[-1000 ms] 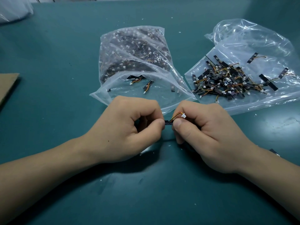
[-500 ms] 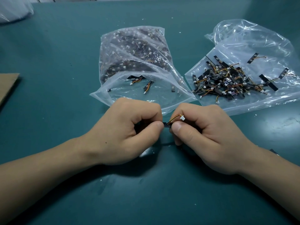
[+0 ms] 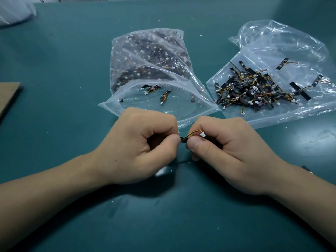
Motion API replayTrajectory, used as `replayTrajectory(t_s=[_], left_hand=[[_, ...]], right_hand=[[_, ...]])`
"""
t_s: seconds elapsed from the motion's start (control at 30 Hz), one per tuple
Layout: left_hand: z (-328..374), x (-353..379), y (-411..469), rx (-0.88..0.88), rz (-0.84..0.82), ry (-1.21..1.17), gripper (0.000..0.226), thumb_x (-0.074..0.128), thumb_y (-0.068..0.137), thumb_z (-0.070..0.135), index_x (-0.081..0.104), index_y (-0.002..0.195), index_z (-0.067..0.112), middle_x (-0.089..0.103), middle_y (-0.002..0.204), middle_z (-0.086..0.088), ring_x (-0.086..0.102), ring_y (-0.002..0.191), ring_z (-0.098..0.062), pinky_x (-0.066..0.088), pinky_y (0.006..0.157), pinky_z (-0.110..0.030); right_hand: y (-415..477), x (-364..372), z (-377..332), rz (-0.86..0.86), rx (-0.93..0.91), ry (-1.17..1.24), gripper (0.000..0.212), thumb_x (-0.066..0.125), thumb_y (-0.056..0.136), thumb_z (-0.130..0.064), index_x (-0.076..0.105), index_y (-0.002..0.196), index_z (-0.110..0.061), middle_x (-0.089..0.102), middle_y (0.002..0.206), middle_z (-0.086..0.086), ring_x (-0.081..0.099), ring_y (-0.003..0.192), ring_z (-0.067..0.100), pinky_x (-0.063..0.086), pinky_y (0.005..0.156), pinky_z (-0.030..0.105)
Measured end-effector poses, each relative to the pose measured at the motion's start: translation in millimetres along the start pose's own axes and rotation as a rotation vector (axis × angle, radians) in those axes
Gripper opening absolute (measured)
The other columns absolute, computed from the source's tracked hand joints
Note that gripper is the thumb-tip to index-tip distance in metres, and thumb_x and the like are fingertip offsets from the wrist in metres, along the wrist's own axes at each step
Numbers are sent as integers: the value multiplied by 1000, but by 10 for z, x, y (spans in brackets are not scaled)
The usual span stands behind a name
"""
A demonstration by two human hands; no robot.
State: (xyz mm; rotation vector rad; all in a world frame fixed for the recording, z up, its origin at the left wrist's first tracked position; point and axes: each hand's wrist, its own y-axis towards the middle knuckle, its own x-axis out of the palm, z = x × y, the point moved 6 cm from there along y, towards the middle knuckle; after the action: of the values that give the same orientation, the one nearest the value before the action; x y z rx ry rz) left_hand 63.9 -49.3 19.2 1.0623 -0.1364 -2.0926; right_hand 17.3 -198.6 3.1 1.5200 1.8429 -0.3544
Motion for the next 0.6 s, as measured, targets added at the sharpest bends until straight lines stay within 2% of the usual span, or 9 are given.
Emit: replayTrajectory(t_s=[0.13,0.3,0.37,0.47,0.53,0.6], left_hand=[[18,-5,-12,31,-20,-39,27,52,88,15,54,62,9,44,54,1,40,52,-13,32,51,-21],[36,6,-22,78,-57,-57,26,52,86,14,49,61,11,41,55,0,37,54,-13,30,53,-19],[30,2,-27,94,-50,-69,27,51,87,14,50,61,10,41,55,0,37,54,-14,30,53,-20],[12,-2,-43,107,-32,-108,33,44,94,17,58,64,8,46,59,3,42,56,-15,35,56,-26],[-39,-61,-46,57,68,-157,36,40,97,18,67,75,7,55,66,2,52,61,-16,39,61,-30],[-111,-155,-35,-40,234,-121,31,44,98,16,71,85,10,62,72,-4,59,70,-23,42,67,-33]], right_hand=[[-6,6,0,-28,-10,6,27,48,100,-41,60,84,-23,63,67,-1,54,61,19,44,58,38],[-34,30,-47,-92,-79,40,37,48,102,-38,60,79,-11,56,62,0,47,56,15,38,54,26],[-33,34,-38,-112,-79,60,36,47,101,-38,58,78,-13,55,61,-1,47,56,15,38,54,27],[-39,33,-29,-126,-107,47,38,45,101,-32,52,70,-11,49,57,1,44,53,18,39,53,37],[-62,-8,-64,-39,-153,99,35,45,101,-25,51,68,-13,48,57,1,43,52,17,37,52,31],[-77,-110,-28,166,-122,304,26,44,105,-19,60,84,-16,55,63,0,45,47,15,36,49,21]])
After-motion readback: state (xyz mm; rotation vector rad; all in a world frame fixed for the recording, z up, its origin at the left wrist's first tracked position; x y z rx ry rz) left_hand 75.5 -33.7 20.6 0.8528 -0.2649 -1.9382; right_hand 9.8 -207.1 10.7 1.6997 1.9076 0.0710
